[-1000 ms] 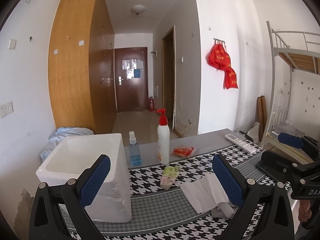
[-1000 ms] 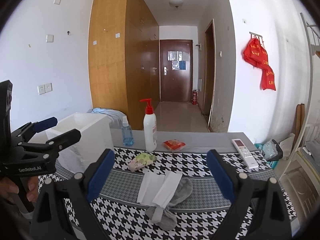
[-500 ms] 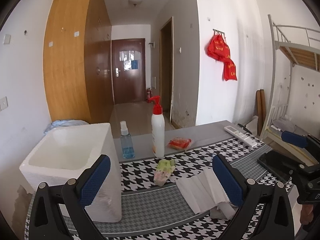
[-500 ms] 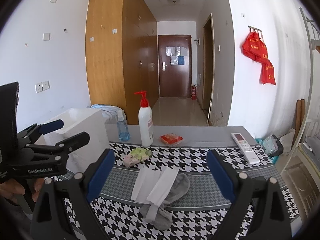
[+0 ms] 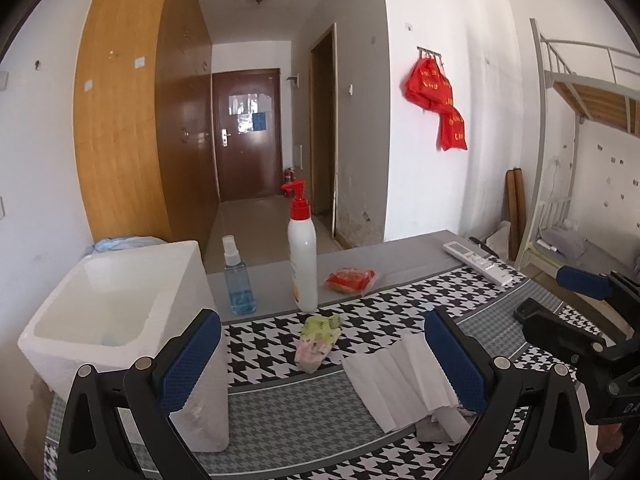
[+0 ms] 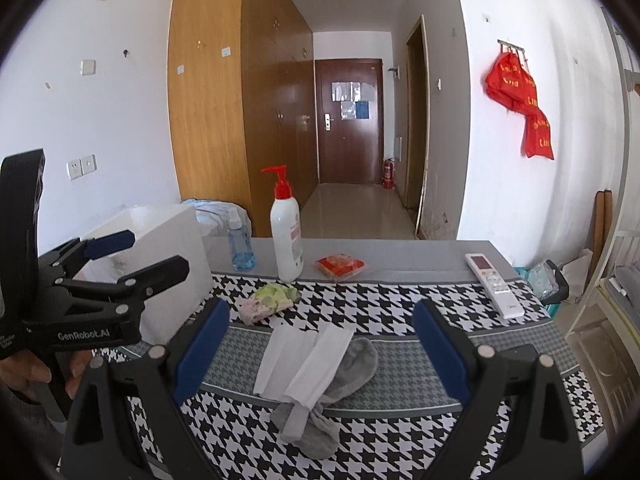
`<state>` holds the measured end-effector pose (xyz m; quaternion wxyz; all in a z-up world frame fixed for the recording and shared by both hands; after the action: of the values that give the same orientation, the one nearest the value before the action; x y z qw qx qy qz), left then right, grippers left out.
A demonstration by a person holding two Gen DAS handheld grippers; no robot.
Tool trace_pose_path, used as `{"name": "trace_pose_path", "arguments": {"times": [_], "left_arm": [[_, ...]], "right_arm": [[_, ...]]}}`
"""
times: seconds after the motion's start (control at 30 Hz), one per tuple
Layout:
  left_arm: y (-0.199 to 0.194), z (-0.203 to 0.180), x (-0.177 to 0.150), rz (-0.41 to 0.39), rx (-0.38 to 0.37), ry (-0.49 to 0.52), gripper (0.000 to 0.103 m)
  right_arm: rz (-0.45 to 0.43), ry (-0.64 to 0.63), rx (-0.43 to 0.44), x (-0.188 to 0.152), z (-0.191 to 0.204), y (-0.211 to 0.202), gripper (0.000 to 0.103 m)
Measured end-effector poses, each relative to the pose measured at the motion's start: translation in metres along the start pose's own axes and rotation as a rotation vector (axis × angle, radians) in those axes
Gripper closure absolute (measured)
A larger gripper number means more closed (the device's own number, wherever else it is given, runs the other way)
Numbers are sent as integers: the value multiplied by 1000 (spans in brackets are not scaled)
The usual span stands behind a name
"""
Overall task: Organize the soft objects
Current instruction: 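Move both tools toward the green tissue pack and white paper tissues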
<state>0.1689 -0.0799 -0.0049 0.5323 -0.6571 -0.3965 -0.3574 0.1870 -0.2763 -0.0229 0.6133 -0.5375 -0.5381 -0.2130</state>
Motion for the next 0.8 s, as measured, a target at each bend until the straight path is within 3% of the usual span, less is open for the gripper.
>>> {"name": "trace_pose_path", "arguments": {"times": [0.47,0.8], "left_arm": [[32,-7,1,62,-19,-8,1],[66,-10,-5,153,-30,-23,1]], "right_arm": [[29,22,14,-10,-5,12,8],[45,41,17,-17,-14,19,8]]}}
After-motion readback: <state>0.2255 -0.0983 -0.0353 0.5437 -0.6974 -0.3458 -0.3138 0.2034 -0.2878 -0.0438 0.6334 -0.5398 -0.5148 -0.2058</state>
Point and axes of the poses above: each gripper's, at about its wrist camera, not at the fingertips, and y roughly the way its jaws point, z to its left, x to its top, the point moved 3 cm from there along y, roughly the way its jaws point, and after that the axes turned 12 degrees about -y, right-handed, at the moved point
